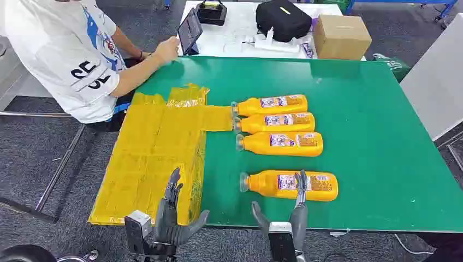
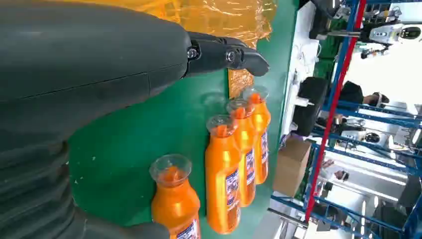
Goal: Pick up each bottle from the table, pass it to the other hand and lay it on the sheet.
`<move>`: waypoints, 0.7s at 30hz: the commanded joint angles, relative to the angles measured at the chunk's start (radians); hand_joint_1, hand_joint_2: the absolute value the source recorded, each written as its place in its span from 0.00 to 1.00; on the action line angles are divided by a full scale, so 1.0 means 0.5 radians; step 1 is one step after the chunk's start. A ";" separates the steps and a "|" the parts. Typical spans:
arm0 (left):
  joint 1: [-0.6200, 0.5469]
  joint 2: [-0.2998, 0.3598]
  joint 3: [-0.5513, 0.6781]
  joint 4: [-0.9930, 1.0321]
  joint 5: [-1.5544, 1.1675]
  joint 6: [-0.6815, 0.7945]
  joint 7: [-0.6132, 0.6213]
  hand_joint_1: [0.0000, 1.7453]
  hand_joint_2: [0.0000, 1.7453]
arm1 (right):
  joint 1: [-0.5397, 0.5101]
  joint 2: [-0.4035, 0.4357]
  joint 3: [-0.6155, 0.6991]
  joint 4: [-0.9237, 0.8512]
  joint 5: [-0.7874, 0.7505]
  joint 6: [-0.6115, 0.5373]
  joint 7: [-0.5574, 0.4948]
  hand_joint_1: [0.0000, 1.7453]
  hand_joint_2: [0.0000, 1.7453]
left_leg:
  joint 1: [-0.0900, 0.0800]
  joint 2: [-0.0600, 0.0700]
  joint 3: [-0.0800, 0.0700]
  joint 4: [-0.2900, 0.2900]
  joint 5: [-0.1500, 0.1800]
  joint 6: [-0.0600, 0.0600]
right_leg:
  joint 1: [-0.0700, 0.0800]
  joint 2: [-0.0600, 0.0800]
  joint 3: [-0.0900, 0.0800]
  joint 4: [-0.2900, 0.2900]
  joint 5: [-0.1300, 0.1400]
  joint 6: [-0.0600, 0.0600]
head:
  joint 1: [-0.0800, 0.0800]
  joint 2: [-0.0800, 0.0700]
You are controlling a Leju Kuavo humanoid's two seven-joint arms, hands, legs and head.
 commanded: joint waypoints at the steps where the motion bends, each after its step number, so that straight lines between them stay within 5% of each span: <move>1: -0.023 -0.018 -0.024 0.083 0.004 0.004 0.013 0.00 1.00 | -0.035 -0.052 0.008 0.078 -0.004 0.002 0.003 0.00 1.00 | 0.001 0.001 0.011 -0.002 -0.004 -0.001 | 0.002 -0.002 0.012 -0.003 -0.003 -0.003 | 0.000 0.000; 21: -0.030 -0.019 -0.017 0.092 0.004 0.013 0.006 0.00 1.00 | -0.049 -0.048 0.005 0.102 0.009 0.002 0.003 0.00 1.00 | 0.000 0.001 0.008 -0.002 -0.002 -0.001 | 0.001 -0.001 0.008 -0.003 -0.002 -0.002 | 0.000 0.000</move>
